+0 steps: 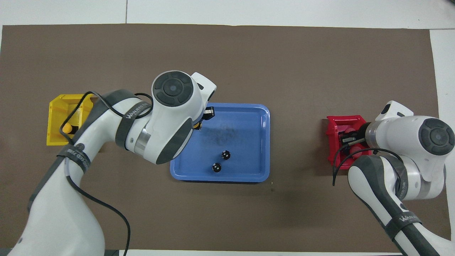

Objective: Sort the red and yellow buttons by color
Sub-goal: 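Grasp the yellow button with the left gripper while the right gripper releases red, then place the yellow button in the yellow bin while the right gripper withdraws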

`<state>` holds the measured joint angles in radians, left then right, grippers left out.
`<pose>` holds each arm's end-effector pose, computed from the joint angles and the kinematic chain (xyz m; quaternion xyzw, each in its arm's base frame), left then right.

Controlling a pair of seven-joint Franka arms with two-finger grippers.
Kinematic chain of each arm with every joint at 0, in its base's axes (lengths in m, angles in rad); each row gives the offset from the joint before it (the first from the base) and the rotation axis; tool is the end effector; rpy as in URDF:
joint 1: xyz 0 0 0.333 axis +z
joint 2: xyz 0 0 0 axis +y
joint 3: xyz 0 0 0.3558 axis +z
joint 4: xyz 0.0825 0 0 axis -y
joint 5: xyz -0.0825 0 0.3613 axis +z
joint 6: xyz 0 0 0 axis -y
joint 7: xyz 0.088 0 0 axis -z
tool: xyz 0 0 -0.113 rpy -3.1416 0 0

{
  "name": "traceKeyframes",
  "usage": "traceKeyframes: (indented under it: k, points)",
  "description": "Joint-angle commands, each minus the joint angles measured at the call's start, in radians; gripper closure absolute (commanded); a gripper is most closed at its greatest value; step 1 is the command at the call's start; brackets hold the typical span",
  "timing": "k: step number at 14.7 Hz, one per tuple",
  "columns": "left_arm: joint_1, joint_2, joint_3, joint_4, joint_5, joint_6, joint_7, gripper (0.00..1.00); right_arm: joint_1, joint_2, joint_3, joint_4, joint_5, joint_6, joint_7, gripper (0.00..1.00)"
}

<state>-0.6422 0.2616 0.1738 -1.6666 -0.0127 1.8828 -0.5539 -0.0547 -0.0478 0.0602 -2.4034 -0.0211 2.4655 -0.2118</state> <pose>0.5490 -0.2909 0.4915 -0.9988 -0.0424 0.0100 0.0245 0.4792 0.0027 0.3927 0.9917 0.1161 0.0537 0.0141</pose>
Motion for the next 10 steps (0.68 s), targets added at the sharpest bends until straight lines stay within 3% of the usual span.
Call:
traceKeyframes:
  k: [1, 4, 7, 10]
  points:
    - [0.178, -0.071, -0.002, 0.014, 0.008, -0.103, 0.231, 0.99, -0.008, -0.003, 0.003, 0.068, 0.013, -0.093, -0.008, 0.31]
    - [0.36, -0.07, 0.0, 0.048, 0.01, -0.099, 0.444, 0.99, -0.007, -0.032, 0.001, 0.199, 0.015, -0.296, 0.005, 0.22]
    - [0.484, -0.068, 0.0, 0.018, 0.01, -0.026, 0.648, 0.99, -0.007, -0.089, 0.001, 0.338, 0.015, -0.513, 0.04, 0.0]
    - [0.536, -0.065, 0.0, -0.059, 0.01, 0.088, 0.728, 0.99, -0.028, -0.086, -0.003, 0.577, 0.015, -0.812, 0.042, 0.0]
